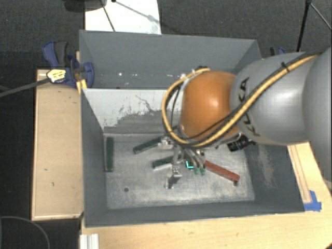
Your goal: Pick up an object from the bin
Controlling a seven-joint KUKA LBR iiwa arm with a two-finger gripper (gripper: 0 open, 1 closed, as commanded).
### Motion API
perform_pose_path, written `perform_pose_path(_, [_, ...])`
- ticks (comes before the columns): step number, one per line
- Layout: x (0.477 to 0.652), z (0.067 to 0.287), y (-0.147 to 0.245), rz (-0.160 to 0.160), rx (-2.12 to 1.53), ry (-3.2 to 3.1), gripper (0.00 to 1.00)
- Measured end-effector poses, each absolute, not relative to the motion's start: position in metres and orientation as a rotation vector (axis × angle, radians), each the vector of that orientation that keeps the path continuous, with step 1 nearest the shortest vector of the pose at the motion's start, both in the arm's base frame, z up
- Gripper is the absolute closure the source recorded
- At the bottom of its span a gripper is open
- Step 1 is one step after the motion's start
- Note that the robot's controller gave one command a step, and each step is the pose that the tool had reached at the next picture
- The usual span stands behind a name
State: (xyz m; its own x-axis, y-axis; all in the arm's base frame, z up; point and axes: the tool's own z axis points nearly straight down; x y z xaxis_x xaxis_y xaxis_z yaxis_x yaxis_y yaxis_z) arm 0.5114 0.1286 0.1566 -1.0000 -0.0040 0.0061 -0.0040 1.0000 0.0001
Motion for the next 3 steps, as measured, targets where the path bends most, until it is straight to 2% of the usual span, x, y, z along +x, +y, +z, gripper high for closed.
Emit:
perform_pose_path(1, [0.513,0.161,0.128,-0.002,0.0,-3.144,0.0])
perform_pose_path(2, [0.566,0.075,0.11,-0.004,0.138,-3.153,1.0])
perform_pose_path(3, [0.566,0.075,0.11,-0.005,0.136,-3.153,1.0])
